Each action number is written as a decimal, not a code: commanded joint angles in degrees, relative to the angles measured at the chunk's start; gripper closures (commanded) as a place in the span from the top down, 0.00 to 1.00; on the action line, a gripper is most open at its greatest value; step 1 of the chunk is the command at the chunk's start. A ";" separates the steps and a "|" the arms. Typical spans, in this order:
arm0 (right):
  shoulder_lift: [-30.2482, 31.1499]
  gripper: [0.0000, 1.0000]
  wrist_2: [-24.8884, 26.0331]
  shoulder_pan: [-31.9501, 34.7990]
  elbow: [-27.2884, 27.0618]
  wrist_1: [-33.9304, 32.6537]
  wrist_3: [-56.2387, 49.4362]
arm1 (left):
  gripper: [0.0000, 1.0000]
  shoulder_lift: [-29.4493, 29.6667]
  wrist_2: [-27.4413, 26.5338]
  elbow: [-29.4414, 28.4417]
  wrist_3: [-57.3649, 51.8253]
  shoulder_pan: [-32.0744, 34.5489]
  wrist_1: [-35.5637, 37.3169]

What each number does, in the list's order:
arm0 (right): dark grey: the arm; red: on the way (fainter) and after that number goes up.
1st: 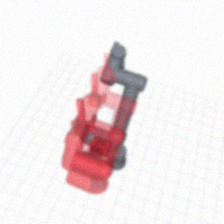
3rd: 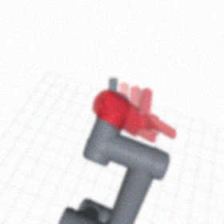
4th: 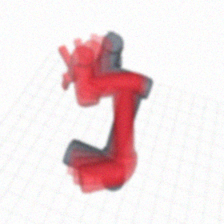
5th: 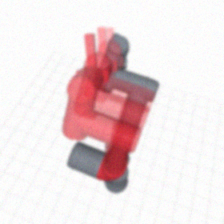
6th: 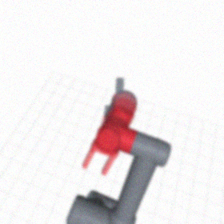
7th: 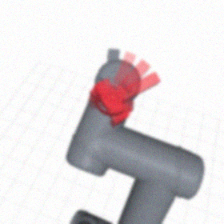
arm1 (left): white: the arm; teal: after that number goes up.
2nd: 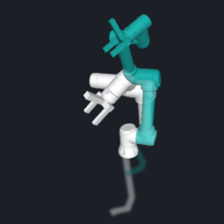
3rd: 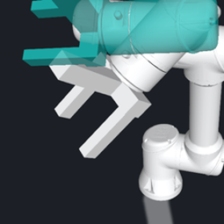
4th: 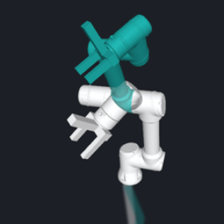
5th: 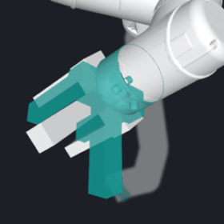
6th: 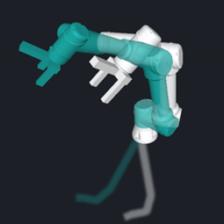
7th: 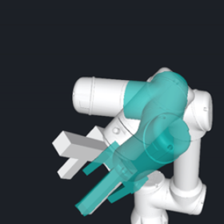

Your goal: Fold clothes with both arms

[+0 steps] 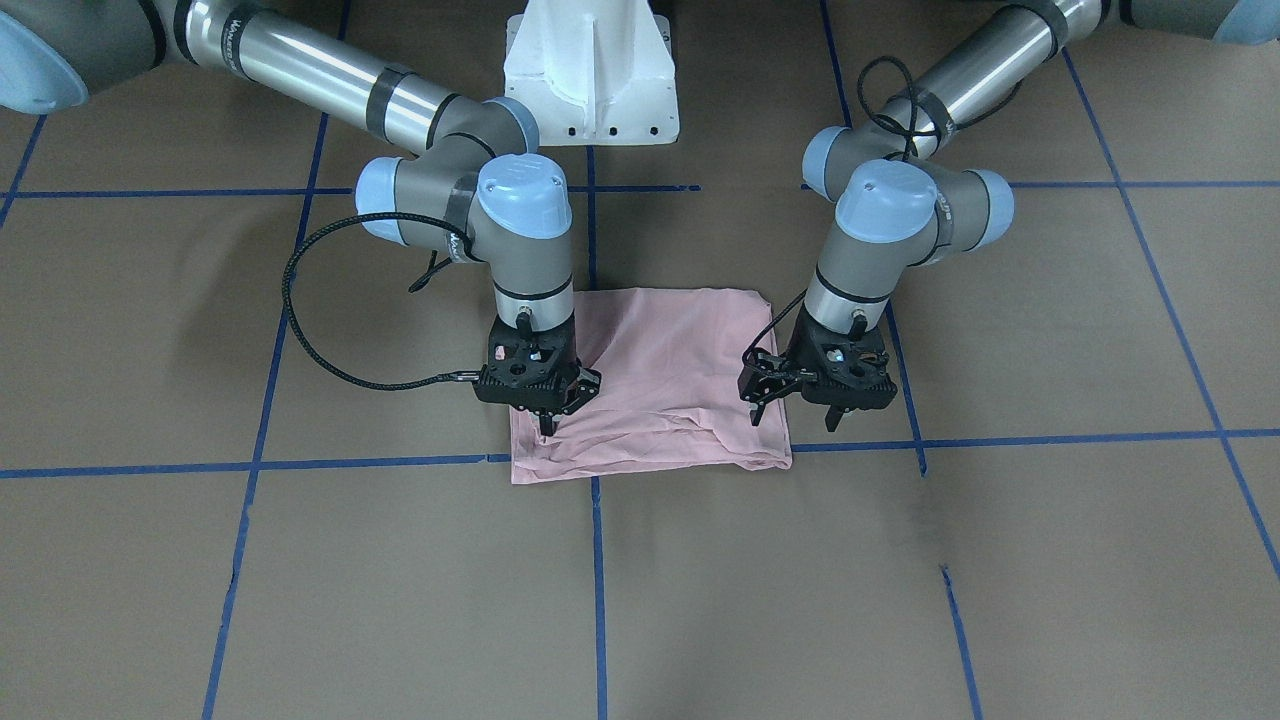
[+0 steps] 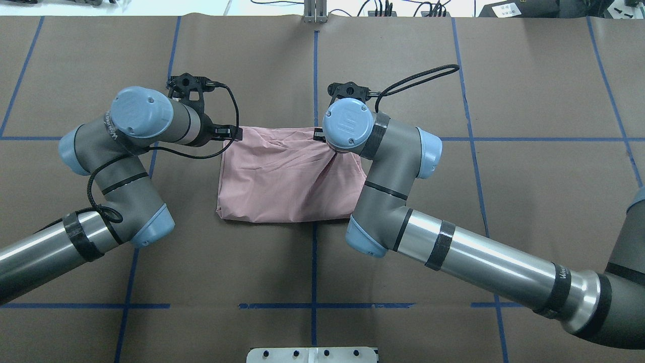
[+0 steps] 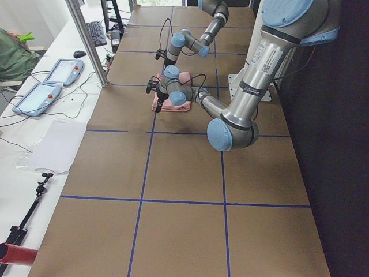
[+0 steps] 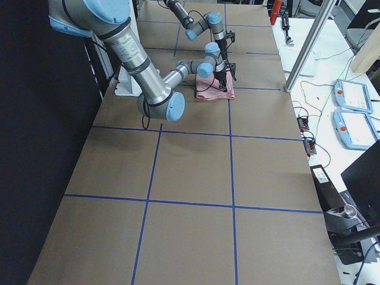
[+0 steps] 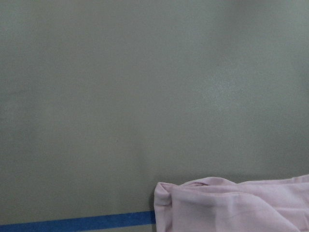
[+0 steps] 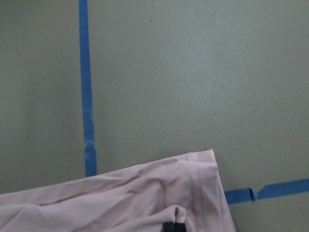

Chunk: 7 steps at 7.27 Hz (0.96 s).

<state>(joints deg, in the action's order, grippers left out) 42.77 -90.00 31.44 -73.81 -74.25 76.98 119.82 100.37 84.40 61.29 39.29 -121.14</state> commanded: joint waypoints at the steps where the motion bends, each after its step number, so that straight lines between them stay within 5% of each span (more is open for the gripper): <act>1: -0.67 0.99 -0.09 0.72 0.16 0.07 -1.48 | 1.00 -1.33 0.09 2.60 -0.03 0.00 0.12; 2: -0.94 1.00 -2.27 2.38 0.08 -0.02 -3.40 | 1.00 -2.38 0.09 5.05 -0.29 0.00 0.55; 4: 3.07 1.00 -15.15 10.36 -5.24 -3.68 -15.57 | 1.00 -6.77 4.63 14.95 -5.70 1.83 6.32; 7: 17.65 1.00 -20.89 20.20 -36.48 -32.36 -38.06 | 1.00 -10.57 9.40 35.09 -22.73 10.78 31.77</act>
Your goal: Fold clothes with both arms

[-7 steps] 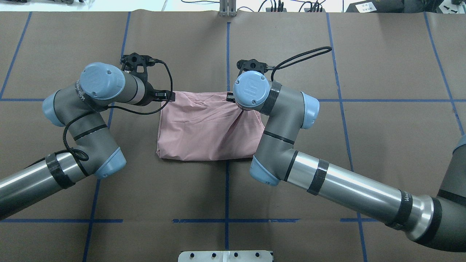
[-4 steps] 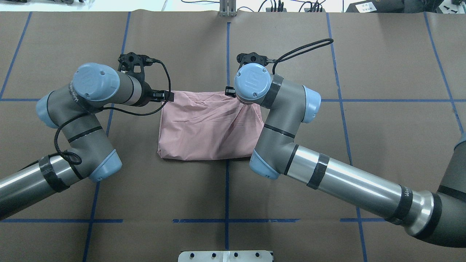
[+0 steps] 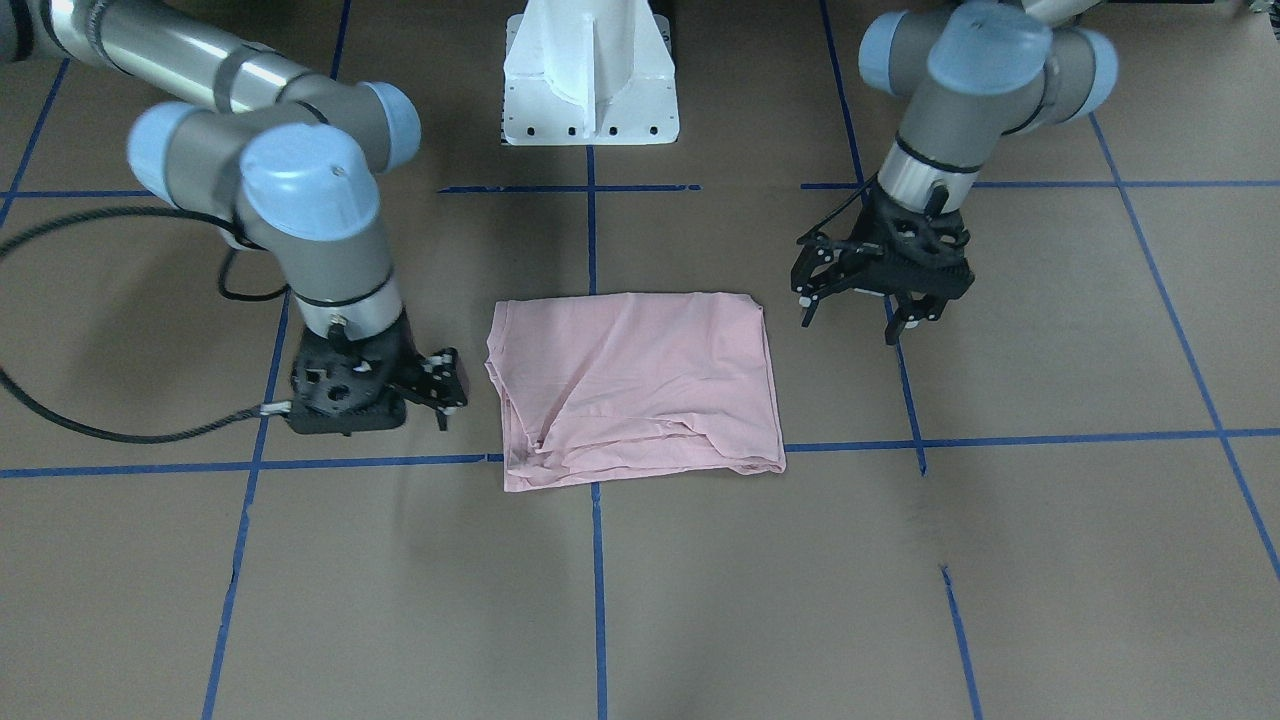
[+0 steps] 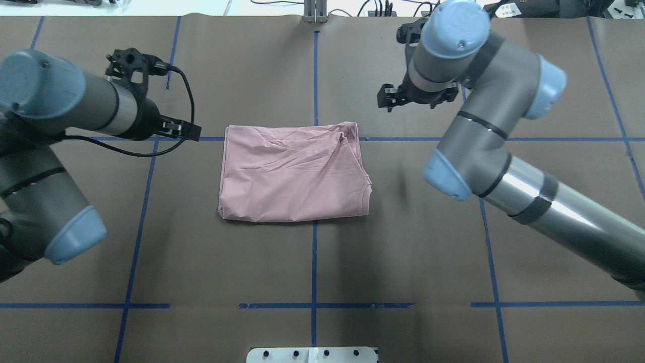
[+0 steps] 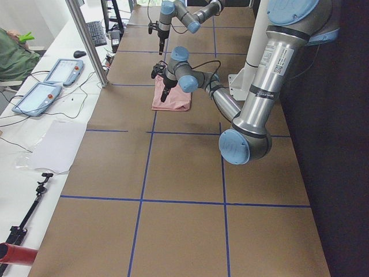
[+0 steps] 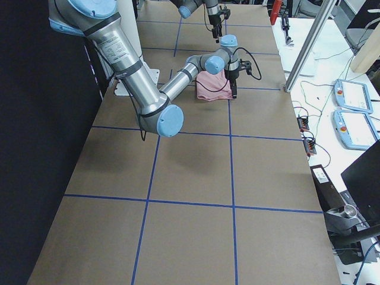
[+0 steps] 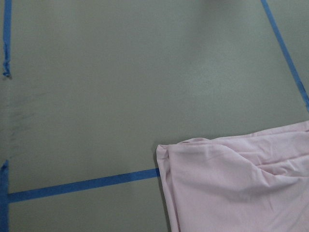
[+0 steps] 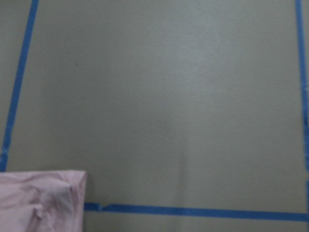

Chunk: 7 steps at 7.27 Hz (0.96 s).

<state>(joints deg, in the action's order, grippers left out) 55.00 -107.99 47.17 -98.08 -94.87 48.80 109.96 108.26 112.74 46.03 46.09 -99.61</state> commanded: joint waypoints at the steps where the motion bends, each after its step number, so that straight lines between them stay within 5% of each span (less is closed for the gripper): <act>1: 9.12 1.00 -6.49 9.38 -16.40 -15.66 -18.47 | 1.00 -1.32 2.90 7.66 -14.15 8.36 13.79; 3: 18.43 1.00 -13.34 20.01 -16.45 -15.43 -35.79 | 1.00 -8.85 9.39 7.06 -32.75 20.73 13.48; 4: 25.35 1.00 -15.12 22.33 -16.18 -14.48 -37.27 | 1.00 -13.67 13.60 8.18 -32.41 21.84 13.13; 6: 28.83 1.00 -15.23 27.26 -10.58 -11.59 -37.89 | 1.00 -17.31 14.25 3.22 -28.11 22.55 12.25; 7: 33.11 1.00 -19.14 32.67 -9.08 -8.52 -40.94 | 1.00 -19.06 14.52 1.71 -28.45 26.64 9.55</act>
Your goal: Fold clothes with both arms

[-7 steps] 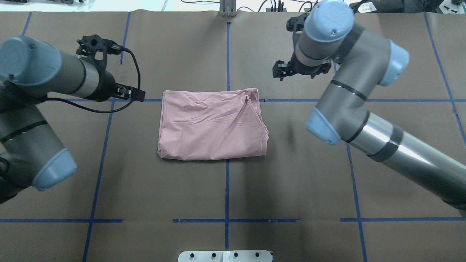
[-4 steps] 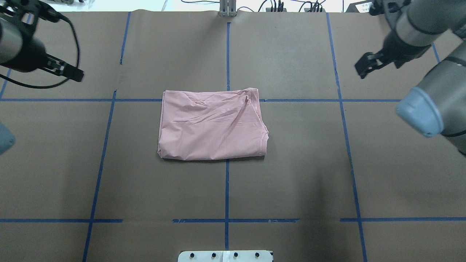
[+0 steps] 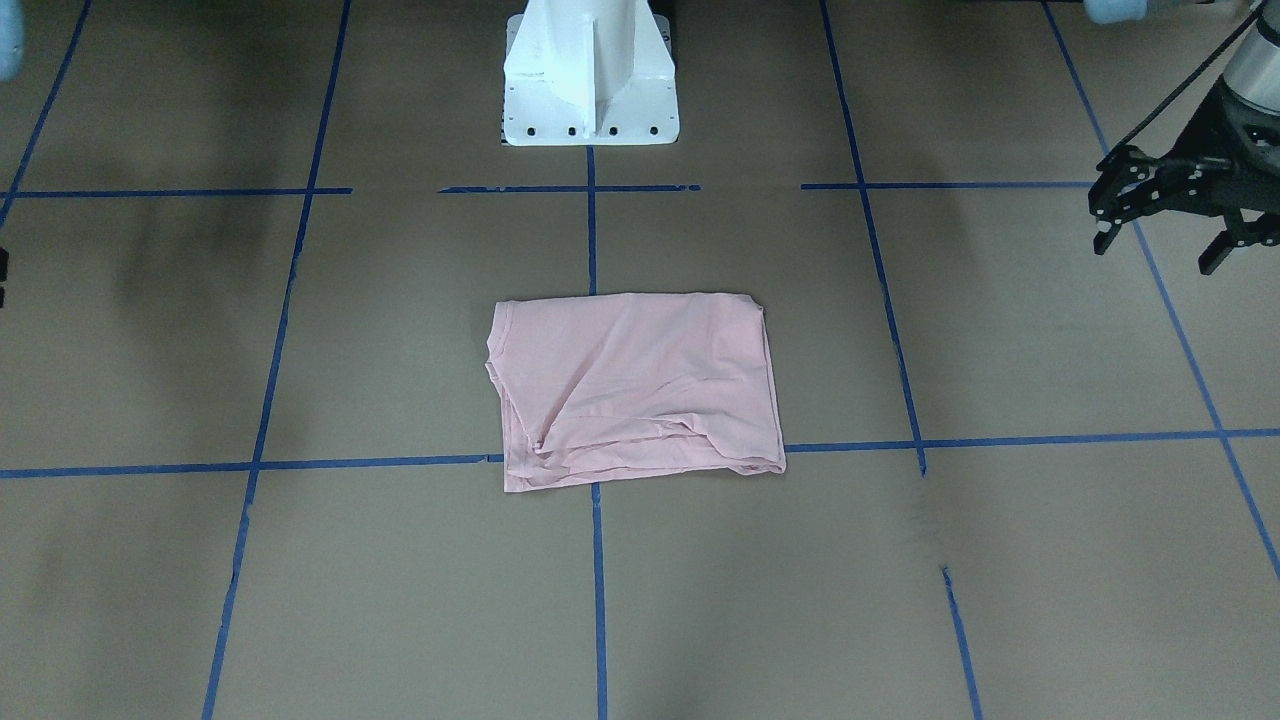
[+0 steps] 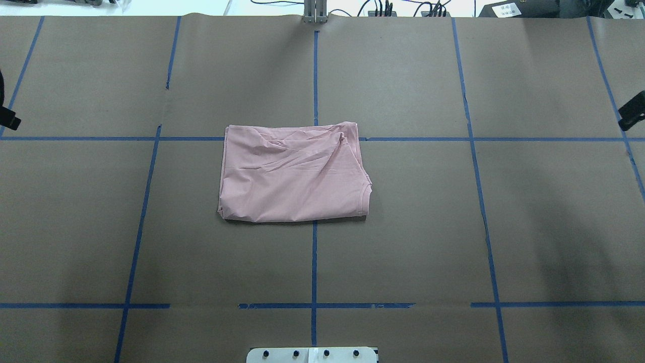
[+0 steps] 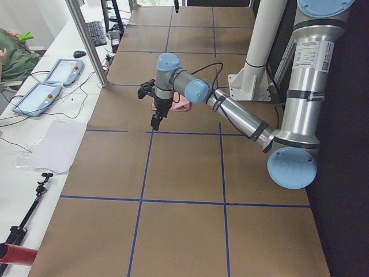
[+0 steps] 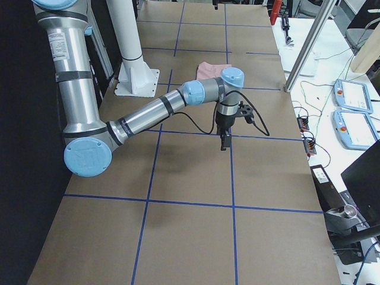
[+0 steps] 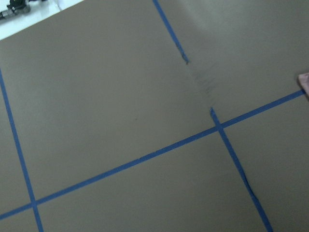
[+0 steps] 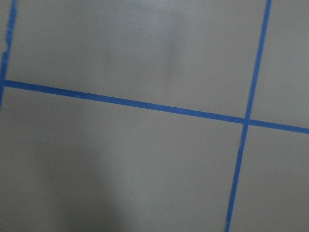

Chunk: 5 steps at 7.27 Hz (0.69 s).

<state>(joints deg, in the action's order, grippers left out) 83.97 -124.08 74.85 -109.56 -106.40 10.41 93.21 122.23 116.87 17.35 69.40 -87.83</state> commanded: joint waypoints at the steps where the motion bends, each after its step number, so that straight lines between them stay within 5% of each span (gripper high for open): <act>1: 8.79 1.00 -4.32 9.31 3.90 6.09 -10.76 | 1.00 -3.29 2.47 -5.31 -3.42 9.81 -2.26; 3: 12.07 1.00 -4.68 15.75 8.47 6.82 -20.04 | 1.00 -7.77 10.09 -14.34 -25.78 23.08 -2.43; 5: 16.12 1.00 -9.39 17.08 9.27 6.82 -20.07 | 1.00 -12.24 15.03 -16.32 -26.92 28.14 -2.61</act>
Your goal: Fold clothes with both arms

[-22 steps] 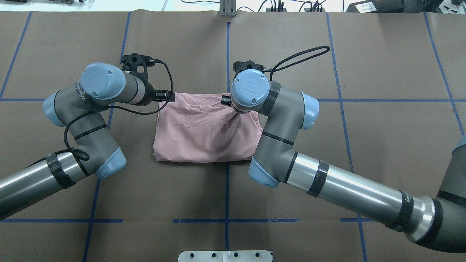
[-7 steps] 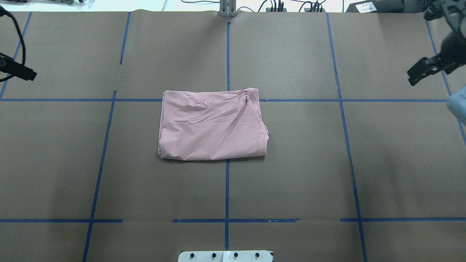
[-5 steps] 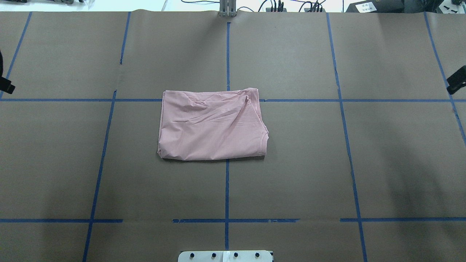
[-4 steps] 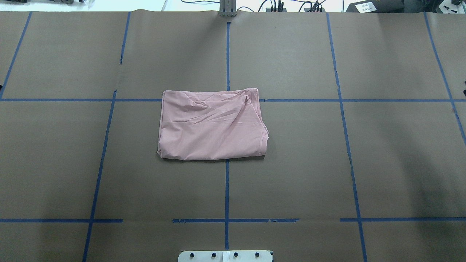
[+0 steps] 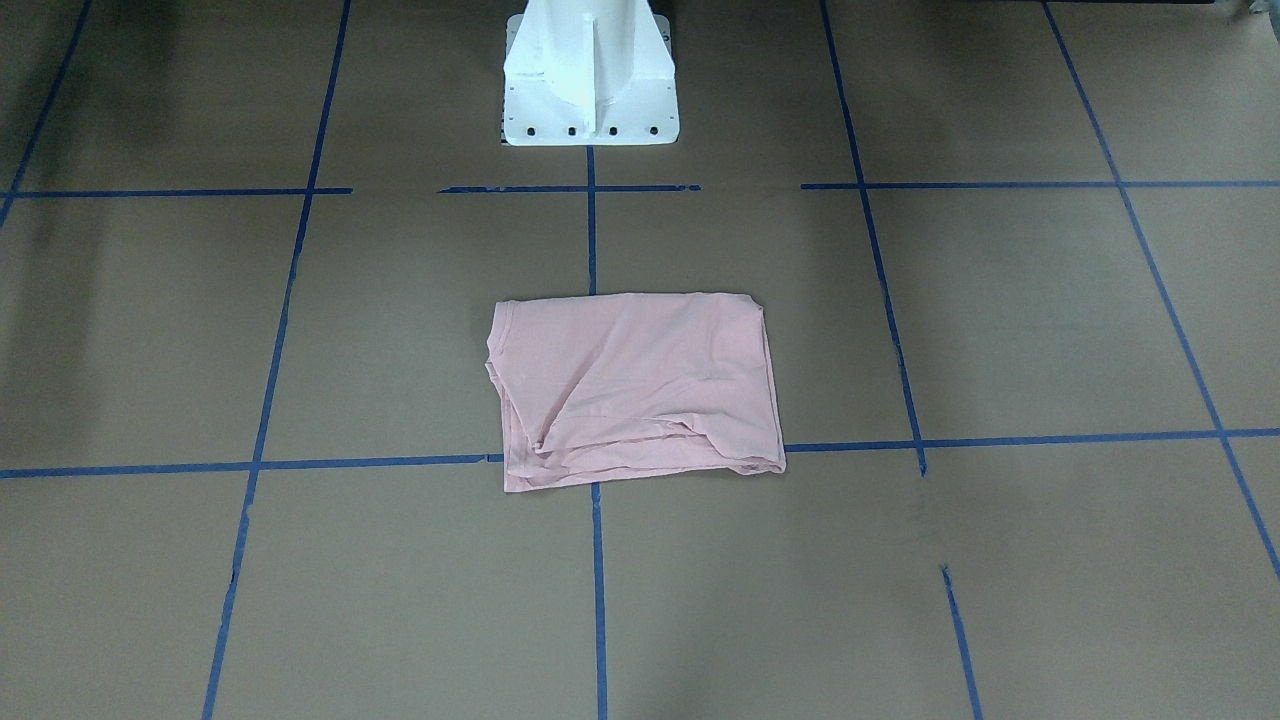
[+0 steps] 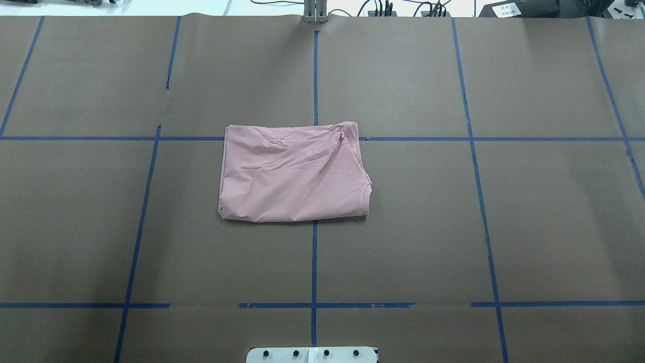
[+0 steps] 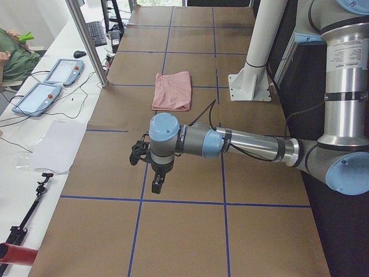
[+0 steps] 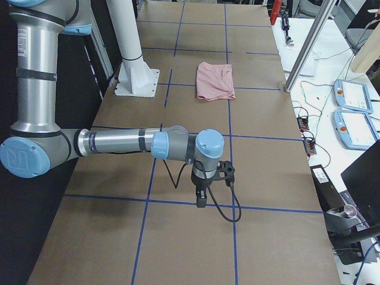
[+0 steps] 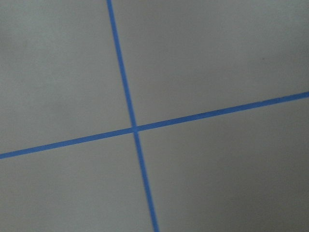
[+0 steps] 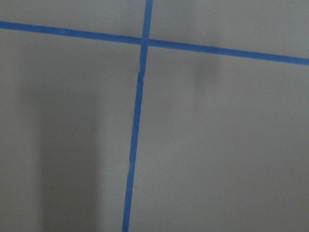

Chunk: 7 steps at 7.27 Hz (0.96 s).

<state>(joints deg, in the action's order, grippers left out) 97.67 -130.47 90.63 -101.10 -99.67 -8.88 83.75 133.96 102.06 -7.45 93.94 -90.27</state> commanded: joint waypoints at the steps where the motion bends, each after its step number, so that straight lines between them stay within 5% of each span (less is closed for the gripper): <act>1: 3.22 1.00 -5.56 2.52 1.69 1.13 -0.97 | 1.00 -3.93 2.63 0.32 -1.96 3.62 0.17; 7: 2.61 1.00 -6.20 2.45 9.07 7.47 -0.53 | 1.00 -6.06 1.84 -1.32 -1.60 -1.63 -2.27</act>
<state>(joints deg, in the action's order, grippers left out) 100.31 -136.66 93.15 -92.61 -92.28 -9.41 77.66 136.21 101.60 -9.13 94.64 -91.27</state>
